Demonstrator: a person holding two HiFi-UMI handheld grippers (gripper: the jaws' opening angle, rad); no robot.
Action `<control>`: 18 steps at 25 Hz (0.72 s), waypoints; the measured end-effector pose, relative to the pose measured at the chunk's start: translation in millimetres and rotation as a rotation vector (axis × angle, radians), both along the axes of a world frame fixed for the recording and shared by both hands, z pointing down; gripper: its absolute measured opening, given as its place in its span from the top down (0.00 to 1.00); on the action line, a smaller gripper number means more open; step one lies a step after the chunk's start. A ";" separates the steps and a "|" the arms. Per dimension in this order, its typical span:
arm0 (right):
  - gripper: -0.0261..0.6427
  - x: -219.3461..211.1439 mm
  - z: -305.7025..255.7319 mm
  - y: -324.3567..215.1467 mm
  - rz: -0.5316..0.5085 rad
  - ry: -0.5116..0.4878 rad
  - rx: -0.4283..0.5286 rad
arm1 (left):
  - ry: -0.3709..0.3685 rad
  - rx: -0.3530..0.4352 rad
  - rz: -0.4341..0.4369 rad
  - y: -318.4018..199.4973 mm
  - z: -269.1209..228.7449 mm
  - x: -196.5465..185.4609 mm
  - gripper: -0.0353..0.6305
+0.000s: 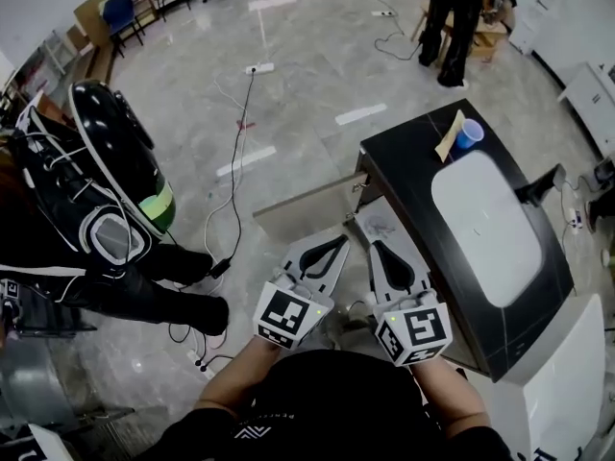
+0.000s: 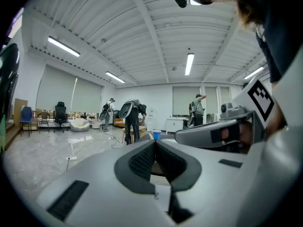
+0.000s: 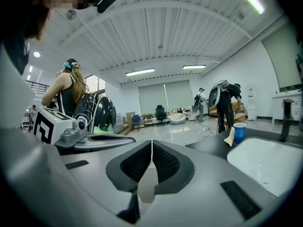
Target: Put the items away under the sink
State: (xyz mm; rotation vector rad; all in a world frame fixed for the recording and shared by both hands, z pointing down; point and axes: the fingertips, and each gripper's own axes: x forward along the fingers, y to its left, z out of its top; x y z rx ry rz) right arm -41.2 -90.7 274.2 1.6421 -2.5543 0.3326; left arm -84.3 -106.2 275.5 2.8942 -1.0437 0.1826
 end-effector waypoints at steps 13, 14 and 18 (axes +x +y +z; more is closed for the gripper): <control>0.91 58.6 21.0 22.8 0.165 0.000 -0.063 | -0.025 -0.070 0.156 18.6 19.4 50.6 0.93; 0.91 60.7 21.8 23.5 0.172 -0.005 -0.068 | -0.026 -0.073 0.164 19.0 19.8 53.3 0.93; 0.91 67.3 24.7 26.7 0.193 -0.009 -0.083 | -0.032 -0.080 0.202 21.7 22.9 63.3 0.93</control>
